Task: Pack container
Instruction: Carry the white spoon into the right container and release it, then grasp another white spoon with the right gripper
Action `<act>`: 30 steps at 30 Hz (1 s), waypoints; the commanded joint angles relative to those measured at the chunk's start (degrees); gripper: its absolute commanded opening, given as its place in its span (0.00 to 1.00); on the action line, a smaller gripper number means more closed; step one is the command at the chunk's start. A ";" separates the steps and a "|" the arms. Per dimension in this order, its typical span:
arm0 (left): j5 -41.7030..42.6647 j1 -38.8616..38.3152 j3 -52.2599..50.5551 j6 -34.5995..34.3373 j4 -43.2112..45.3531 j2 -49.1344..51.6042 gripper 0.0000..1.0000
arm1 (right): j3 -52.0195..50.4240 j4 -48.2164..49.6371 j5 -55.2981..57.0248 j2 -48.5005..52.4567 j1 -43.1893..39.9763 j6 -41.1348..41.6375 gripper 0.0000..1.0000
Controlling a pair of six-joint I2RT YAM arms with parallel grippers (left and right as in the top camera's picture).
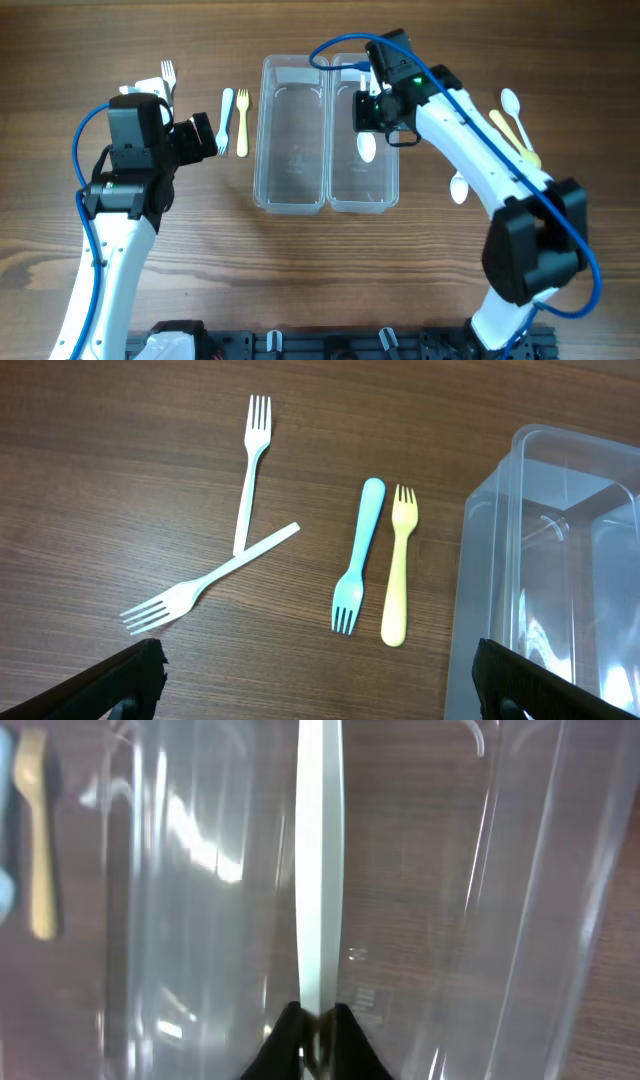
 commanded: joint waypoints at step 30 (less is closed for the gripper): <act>-0.76 0.35 1.11 0.92 0.00 0.24 1.00 | -4.17 -6.80 9.70 -3.21 -21.92 -14.84 0.68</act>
